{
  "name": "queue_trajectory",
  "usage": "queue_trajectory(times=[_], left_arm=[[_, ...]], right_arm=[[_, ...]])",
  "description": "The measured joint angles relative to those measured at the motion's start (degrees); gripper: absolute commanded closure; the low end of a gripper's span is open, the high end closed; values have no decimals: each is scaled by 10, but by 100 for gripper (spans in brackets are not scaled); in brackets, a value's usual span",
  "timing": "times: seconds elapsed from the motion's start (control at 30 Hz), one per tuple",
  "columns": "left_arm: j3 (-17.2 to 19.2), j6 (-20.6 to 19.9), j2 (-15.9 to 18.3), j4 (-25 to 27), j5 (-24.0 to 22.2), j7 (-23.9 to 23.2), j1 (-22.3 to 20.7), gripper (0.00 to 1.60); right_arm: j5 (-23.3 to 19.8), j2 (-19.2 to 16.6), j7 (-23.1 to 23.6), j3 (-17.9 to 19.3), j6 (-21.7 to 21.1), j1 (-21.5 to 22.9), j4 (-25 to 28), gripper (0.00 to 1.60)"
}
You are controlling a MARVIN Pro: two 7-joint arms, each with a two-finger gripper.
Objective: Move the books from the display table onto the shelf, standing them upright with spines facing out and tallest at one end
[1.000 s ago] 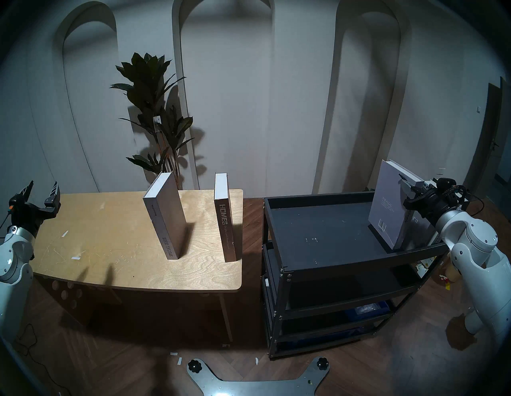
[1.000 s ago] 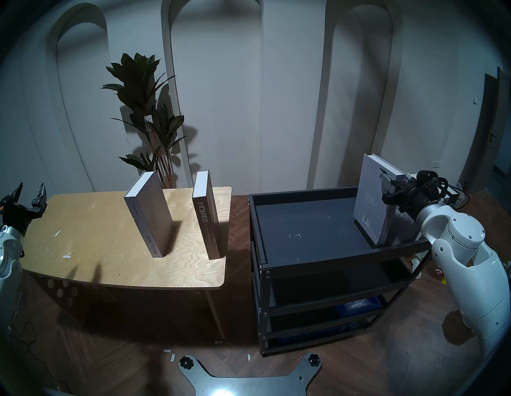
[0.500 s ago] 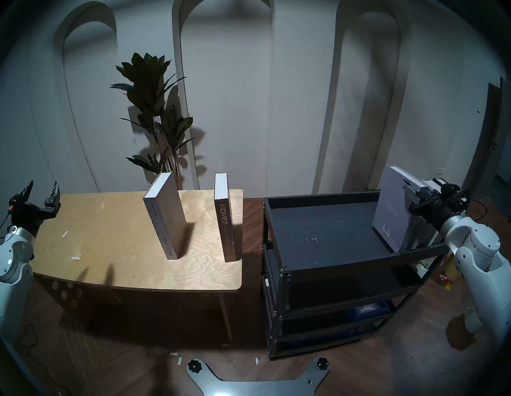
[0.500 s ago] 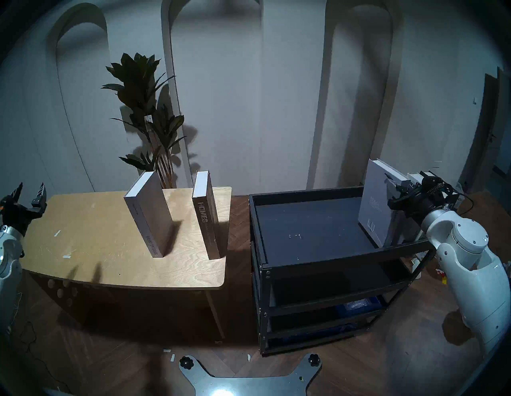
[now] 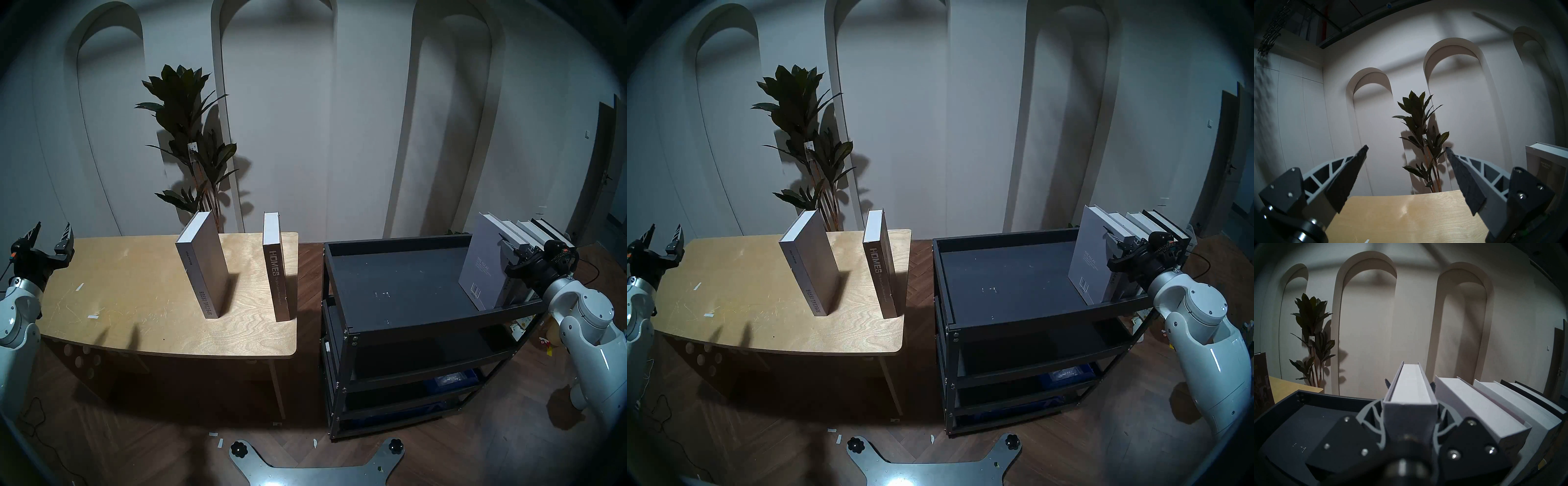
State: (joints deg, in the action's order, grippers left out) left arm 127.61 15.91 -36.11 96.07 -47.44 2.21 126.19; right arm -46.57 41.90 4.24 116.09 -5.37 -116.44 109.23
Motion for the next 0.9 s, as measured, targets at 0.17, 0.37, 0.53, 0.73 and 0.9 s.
queue_trajectory(times=[0.17,0.37,0.53,0.73,0.9], left_arm=[[0,0,0,0,0,0,0,0],[0,0,0,0,0,0,0,0],[0,0,0,0,0,0,0,0],[0,0,0,0,0,0,0,0],[0,0,0,0,0,0,0,0]], right_arm=[[2,6,2,5,1,-3,-1,104],[3,15,0,9,2,-4,-2,73],[1,22,-7,14,2,-2,-3,27],[-5,29,-12,25,2,-2,-2,0],[-9,35,-15,35,2,-2,1,0]])
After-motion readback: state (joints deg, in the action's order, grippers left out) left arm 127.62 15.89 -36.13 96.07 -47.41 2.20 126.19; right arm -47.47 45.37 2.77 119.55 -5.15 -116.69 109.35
